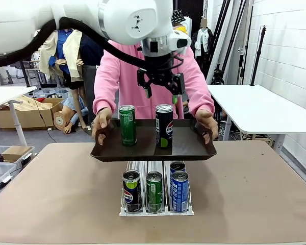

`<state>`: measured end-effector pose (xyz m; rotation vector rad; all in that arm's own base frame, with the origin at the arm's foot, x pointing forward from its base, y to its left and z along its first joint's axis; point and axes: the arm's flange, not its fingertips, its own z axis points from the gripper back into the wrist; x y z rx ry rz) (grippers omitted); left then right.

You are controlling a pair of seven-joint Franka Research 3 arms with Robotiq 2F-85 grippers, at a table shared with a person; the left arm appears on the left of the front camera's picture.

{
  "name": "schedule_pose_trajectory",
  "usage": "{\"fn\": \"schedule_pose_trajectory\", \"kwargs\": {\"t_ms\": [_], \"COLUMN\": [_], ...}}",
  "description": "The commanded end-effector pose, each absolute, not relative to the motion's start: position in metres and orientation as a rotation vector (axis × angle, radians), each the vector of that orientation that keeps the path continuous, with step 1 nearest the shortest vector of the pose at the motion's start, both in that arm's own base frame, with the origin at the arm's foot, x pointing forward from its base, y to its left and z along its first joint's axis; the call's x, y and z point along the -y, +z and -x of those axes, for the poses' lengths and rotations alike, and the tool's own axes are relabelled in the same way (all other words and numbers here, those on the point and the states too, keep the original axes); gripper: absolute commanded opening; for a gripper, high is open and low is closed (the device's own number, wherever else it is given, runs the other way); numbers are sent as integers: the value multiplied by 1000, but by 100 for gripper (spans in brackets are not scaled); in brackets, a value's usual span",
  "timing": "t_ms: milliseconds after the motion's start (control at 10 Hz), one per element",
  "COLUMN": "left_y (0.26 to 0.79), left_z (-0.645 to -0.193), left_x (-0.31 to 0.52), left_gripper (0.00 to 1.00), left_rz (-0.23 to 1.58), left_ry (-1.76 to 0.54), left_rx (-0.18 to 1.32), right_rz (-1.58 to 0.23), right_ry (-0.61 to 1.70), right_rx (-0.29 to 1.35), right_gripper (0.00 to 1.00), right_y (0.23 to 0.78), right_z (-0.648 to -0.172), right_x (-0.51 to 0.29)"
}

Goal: Retrieve and hand over the desired beverage to the person.
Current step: Place the picked can on the Handle tray extended by the person.

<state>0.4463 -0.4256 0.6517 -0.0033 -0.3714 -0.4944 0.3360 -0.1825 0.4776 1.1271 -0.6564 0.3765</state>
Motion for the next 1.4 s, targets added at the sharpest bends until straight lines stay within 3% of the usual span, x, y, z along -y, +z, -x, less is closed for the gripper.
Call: {"fn": "schedule_pose_trajectory", "kwargs": {"t_ms": [0, 500, 700, 1000, 1300], "left_y": [682, 724, 718, 678, 607], "left_z": [-452, -458, -448, -421, -394], "left_x": [383, 221, 144, 46, -2], "left_gripper": [100, 100, 100, 100, 100], "left_rz": [34, 162, 205, 361, 667], "left_ry": [-400, -230, -146, -54, -62], "left_rx": [360, 213, 171, 194, 261], "right_rz": [-1137, -1137, -1137, -1137, -1137], "right_ry": [384, 384, 384, 384, 384], "right_rx": [669, 669, 669, 669, 669], "right_gripper": [100, 100, 100, 100, 100], "right_y": [478, 478, 478, 478, 478], "right_z": [-336, -336, -336, -336, -336], "right_x": [183, 183, 183, 183, 183]}}
